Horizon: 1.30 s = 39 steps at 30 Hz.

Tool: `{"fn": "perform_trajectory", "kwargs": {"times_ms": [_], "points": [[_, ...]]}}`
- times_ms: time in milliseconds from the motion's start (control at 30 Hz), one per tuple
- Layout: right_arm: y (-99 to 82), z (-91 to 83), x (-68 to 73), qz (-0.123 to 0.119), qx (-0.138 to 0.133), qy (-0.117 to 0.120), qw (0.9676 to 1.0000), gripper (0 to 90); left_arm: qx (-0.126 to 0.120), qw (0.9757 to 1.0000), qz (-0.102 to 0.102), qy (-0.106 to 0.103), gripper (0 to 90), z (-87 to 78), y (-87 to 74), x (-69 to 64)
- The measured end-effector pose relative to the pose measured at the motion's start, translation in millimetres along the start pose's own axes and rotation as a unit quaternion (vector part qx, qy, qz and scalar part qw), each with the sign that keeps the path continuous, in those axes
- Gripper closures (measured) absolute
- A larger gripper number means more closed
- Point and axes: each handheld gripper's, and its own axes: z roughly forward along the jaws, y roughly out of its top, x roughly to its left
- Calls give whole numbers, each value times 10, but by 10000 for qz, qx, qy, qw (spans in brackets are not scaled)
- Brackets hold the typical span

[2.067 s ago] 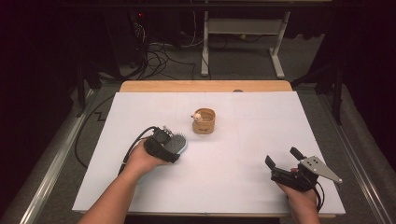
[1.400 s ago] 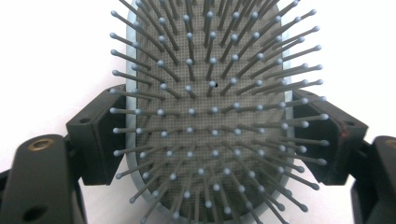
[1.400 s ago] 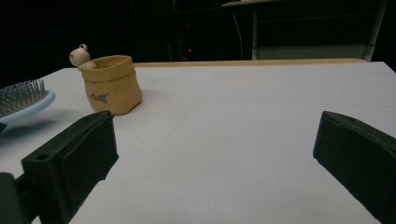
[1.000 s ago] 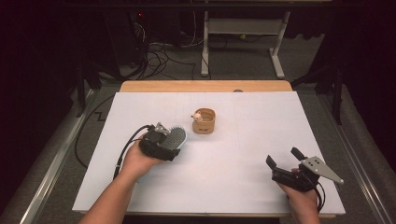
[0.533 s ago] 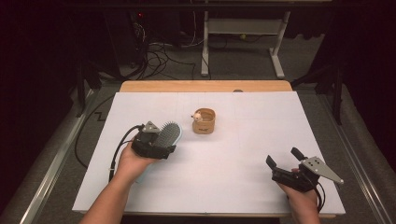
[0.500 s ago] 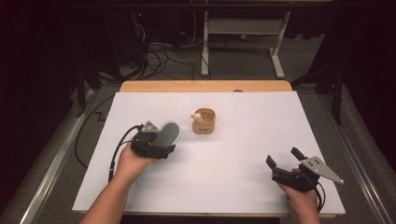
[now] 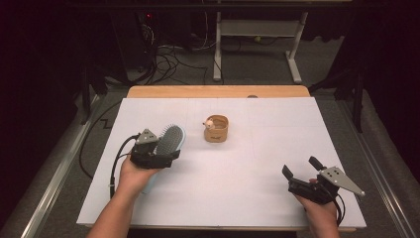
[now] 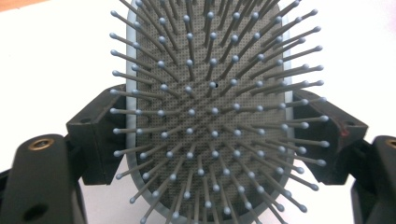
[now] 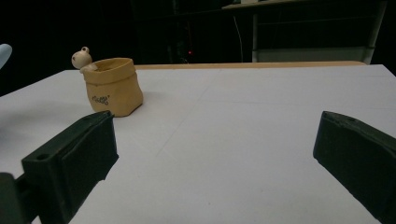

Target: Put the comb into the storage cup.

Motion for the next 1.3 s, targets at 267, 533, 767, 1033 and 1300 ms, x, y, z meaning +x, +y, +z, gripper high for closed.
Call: {"fn": "perform_trajectory", "kwargs": {"times_ms": [267,533,767,1033,1300], "points": [[4,-4,14,-55,-5,1,10000,4,-248,9996,94,-71,202,-40,-15,-49],[8,-5,28,-95,-8,5,10000,3,-410,9990,149,-67,202,-71,-33,-89],[15,-15,30,-106,-35,2,9999,3,-651,9976,218,-110,202,-105,-33,-147],[20,-23,28,-101,-51,2,9999,3,-824,9962,277,-105,201,-121,-45,-176],[27,-25,23,-108,-71,0,9999,3,-1166,9925,327,-146,201,-158,-63,-226]]}}
